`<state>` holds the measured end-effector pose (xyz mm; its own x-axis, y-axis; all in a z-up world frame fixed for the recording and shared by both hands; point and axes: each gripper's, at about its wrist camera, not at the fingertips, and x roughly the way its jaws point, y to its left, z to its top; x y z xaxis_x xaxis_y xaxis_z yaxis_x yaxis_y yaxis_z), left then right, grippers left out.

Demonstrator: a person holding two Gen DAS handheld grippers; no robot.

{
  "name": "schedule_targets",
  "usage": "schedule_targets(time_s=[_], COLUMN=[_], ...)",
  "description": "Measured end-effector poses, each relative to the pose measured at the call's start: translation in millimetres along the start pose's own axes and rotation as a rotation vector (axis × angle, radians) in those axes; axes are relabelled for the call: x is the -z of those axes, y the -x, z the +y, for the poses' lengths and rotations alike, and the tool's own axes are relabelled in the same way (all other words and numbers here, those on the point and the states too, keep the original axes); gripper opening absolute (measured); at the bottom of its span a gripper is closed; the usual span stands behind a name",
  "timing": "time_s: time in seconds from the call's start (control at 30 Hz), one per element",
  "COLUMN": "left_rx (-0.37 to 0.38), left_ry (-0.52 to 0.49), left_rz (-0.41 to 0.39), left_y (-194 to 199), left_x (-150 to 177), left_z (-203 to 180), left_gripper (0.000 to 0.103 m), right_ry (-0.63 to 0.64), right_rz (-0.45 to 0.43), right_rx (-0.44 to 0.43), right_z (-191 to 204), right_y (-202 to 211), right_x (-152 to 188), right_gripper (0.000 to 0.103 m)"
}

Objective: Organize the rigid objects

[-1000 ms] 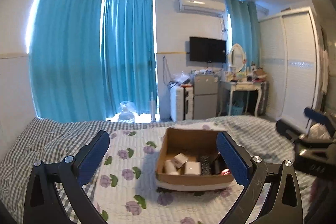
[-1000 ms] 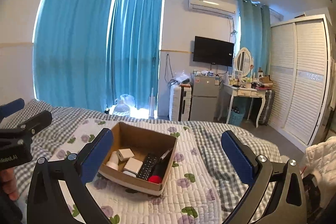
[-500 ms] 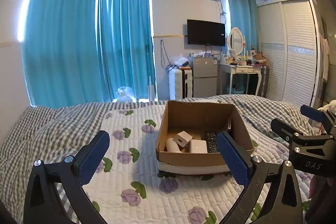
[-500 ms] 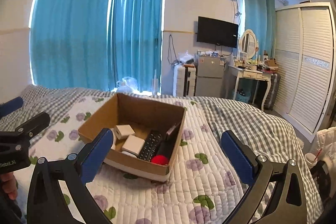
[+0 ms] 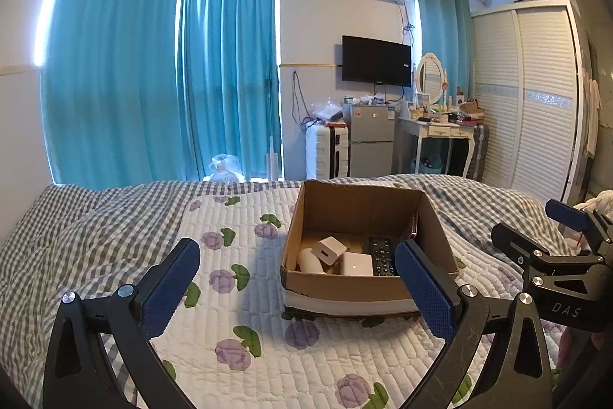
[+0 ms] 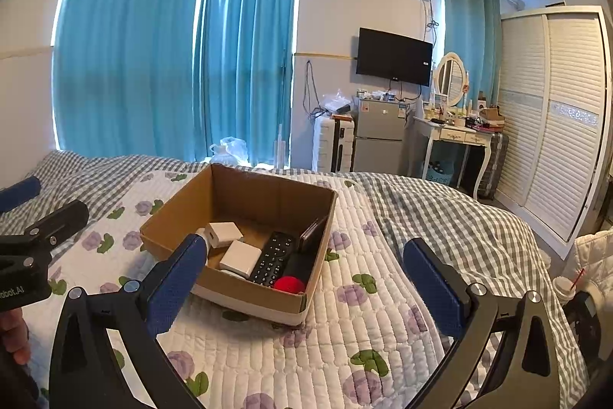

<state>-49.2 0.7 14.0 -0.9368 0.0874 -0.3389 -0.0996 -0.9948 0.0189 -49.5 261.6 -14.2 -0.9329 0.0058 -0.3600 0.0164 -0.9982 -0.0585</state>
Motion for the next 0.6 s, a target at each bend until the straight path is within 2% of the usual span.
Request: schedule_targets(time_s=[0.6], left_rx=[-0.007], left_ry=[0.003], left_rz=[0.019], left_y=[-3.3], left_x=[2.6], left_z=[0.8], left_gripper=[0.103], right_ry=[0.009], right_rz=[0.016], right_rx=[0.010], right_z=[2.4], right_y=[-5.8], right_x=[3.7], right_gripper=[0.103])
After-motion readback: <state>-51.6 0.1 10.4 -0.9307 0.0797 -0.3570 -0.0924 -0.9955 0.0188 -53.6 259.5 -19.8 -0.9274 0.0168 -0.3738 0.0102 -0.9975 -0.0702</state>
